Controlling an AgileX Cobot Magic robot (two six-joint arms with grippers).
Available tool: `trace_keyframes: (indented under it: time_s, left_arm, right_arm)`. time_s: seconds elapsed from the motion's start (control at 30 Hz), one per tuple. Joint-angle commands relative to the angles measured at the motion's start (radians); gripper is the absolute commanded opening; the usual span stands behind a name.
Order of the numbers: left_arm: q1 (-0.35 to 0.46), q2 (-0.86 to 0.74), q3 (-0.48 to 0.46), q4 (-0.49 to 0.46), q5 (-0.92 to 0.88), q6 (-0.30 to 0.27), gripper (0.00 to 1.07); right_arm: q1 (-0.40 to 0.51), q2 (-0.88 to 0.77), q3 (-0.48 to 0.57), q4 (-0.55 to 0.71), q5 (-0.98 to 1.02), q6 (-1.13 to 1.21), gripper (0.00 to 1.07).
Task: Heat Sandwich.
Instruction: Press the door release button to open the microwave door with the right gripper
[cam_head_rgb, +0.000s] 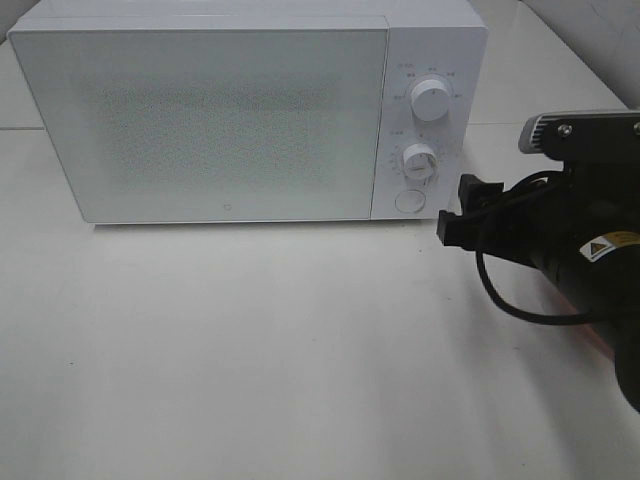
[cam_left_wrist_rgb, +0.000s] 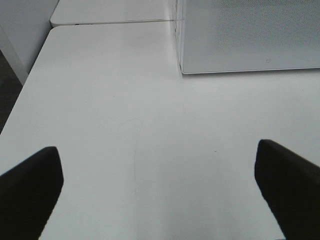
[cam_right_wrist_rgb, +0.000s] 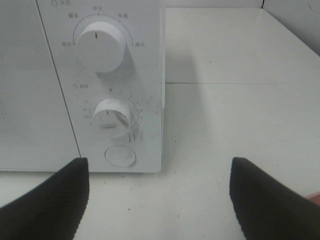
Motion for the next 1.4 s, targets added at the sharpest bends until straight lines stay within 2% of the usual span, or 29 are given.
trace_keyframes:
  time_s: [0.03, 0.2, 0.47, 0.67, 0.93, 1.0, 1.1, 1.4]
  left_arm:
    - [-0.002, -0.028, 0.001, 0.0, 0.003, -0.002, 1.06]
    - [-0.002, -0.028, 0.001, 0.0, 0.003, -0.002, 1.06]
    - [-0.002, -0.028, 0.001, 0.0, 0.003, -0.002, 1.06]
    - [-0.002, -0.028, 0.001, 0.0, 0.003, -0.002, 1.06]
    - [-0.002, -0.028, 0.001, 0.0, 0.003, -0.002, 1.06]
    - [-0.002, -0.028, 0.001, 0.0, 0.003, -0.002, 1.06]
    - [-0.002, -0.028, 0.001, 0.0, 0.003, -0.002, 1.06]
    - [-0.002, -0.028, 0.001, 0.0, 0.003, -0.002, 1.06]
  right_arm:
    - [0.055, 0.046, 0.002, 0.036, -0.029, -0.009, 0.76]
    - [0.093, 0.086, 0.002, 0.056, -0.031, -0.007, 0.76]
    - [0.095, 0.089, 0.002, 0.055, -0.03, 0.041, 0.76]
    - [0.095, 0.089, 0.002, 0.055, -0.026, 0.217, 0.76]
    - [0.095, 0.089, 0.002, 0.052, -0.016, 0.732, 0.76]
    - [0.095, 0.089, 0.002, 0.052, -0.016, 0.782, 0.76]
    - [0.095, 0.089, 0.002, 0.052, -0.016, 1.035, 0.76]
    - [0.095, 0.089, 0.002, 0.052, -0.013, 1.429, 0.75]
